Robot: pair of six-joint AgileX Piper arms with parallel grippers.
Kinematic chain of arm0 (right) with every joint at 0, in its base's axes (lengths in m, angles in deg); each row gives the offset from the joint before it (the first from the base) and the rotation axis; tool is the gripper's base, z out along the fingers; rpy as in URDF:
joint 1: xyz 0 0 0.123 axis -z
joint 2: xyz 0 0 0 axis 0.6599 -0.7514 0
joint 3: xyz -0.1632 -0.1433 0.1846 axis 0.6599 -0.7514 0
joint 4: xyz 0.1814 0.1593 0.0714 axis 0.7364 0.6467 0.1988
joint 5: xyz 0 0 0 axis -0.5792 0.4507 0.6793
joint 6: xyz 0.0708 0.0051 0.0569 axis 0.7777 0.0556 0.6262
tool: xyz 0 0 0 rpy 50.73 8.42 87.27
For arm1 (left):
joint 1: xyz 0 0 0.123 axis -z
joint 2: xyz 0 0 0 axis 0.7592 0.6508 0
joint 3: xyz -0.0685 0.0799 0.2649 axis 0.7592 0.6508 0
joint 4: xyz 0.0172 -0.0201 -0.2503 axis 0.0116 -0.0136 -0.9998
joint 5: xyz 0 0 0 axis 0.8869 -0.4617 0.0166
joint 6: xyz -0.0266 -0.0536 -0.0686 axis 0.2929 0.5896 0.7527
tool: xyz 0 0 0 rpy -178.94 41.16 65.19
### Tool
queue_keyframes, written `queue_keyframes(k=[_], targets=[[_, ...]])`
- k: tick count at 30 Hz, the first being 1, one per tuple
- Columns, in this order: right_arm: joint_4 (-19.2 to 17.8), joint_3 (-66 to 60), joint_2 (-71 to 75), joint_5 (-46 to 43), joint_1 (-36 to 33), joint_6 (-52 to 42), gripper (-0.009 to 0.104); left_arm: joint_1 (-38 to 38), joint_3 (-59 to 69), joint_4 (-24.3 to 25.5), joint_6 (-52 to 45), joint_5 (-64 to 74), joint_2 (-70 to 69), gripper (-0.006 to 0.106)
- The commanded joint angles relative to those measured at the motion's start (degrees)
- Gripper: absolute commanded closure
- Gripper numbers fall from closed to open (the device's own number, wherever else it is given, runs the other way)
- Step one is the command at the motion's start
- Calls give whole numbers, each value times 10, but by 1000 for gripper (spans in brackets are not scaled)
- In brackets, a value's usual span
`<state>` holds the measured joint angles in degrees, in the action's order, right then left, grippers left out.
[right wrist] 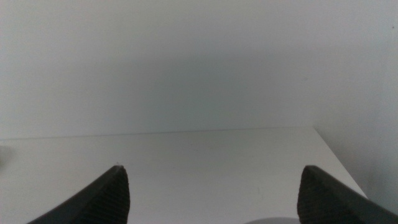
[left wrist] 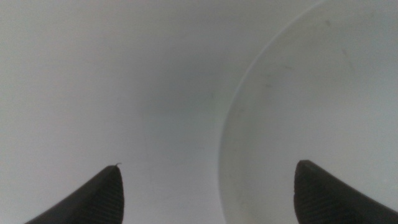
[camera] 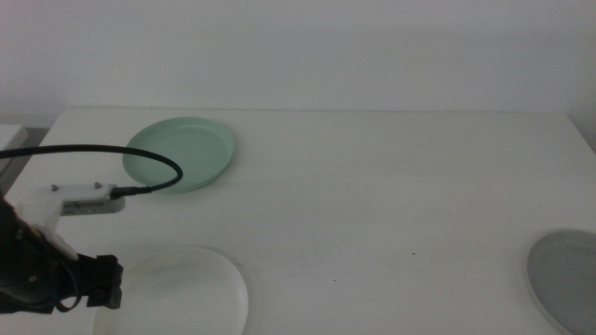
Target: Stack the three bowls on top of each other.
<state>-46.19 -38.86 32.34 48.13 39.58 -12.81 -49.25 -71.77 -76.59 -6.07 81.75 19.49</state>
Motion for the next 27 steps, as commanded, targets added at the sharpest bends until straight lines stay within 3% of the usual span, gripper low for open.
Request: queue_keyframes(k=[1,17,21,27], targets=[[-3,-2,3,-5,-2,-2,3,10,0,-1,3,-18,20,7],[-3,-2,3,-5,-2,-2,3,34,0,5,4,-46,89,10],[-3,-2,3,-5,-2,-2,3,34,0,5,7,-44,89,24],[-3,-2,3,-5,-2,-2,3,34,0,5,4,-45,89,56]])
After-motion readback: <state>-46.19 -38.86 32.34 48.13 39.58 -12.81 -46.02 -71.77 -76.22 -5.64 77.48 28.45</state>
